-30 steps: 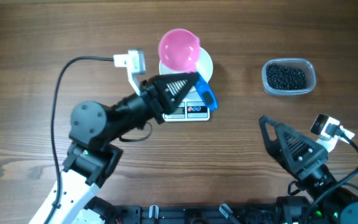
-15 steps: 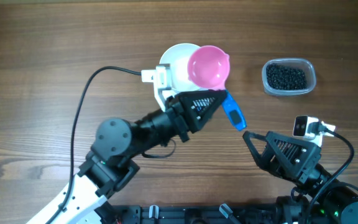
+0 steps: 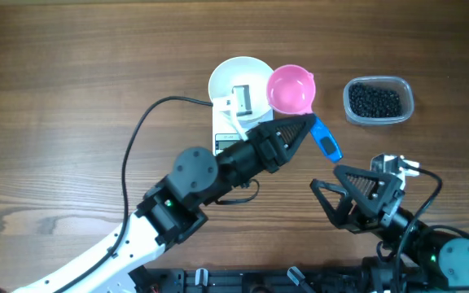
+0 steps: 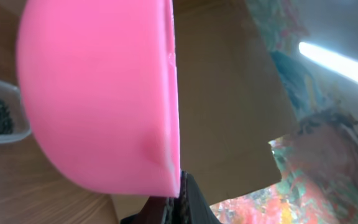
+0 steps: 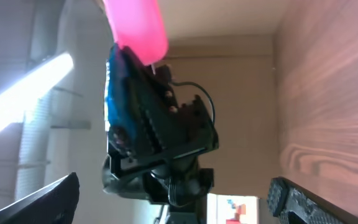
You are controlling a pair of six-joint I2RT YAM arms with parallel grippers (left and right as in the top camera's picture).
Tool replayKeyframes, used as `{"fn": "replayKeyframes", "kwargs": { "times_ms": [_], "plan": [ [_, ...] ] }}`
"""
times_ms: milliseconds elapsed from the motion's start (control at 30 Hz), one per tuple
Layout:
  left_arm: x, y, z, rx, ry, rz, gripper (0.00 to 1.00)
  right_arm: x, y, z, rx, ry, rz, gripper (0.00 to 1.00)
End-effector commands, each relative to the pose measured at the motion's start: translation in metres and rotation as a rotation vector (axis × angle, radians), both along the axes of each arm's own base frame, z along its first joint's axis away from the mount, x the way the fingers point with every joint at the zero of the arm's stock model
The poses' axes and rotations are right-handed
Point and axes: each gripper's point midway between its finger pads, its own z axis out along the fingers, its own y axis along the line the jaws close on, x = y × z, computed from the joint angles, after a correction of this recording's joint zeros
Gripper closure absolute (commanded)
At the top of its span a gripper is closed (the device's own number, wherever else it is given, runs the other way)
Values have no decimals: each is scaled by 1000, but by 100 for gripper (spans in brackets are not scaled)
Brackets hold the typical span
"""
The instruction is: Scoop item into bowl and weigh 150g on scale
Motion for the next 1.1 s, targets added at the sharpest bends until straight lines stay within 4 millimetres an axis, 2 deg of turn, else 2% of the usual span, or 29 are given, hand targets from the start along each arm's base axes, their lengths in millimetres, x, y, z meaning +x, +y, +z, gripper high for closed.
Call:
{"fn": "replayKeyframes", "kwargs": {
  "times_ms": [0, 33, 100, 133, 267, 467, 767, 900, 1067],
  "plan": [
    [-4, -5, 0, -16, 21, -6, 96, -6, 3, 7, -54, -103, 14, 0],
    [-5, -5, 0, -16, 21, -8, 96, -5, 2, 9, -51, -110, 5, 2],
    [-5, -5, -1, -13, 23, -8, 96, -4, 0, 14, -41, -126, -13, 19],
    [-5, -5, -1, -13, 24, -8, 96, -3, -1, 16, -35, -134, -25, 23],
    [-6, -6, -1, -13, 24, -13, 96, -4, -3, 28, -25, -194, -46, 23],
    [-12, -10, -1, -58, 105, -48, 96, 1, -8, 31, -34, -226, -99, 24],
    [-17, -14, -6, -41, 123, -64, 96, 13, -21, 37, -33, -264, -209, 29],
    [-17, -14, -7, -39, 127, -64, 96, 17, -25, 39, -24, -263, -242, 39],
    [-17, -14, -7, -39, 127, -63, 96, 14, -23, 38, -28, -262, -223, 43]
  ]
}}
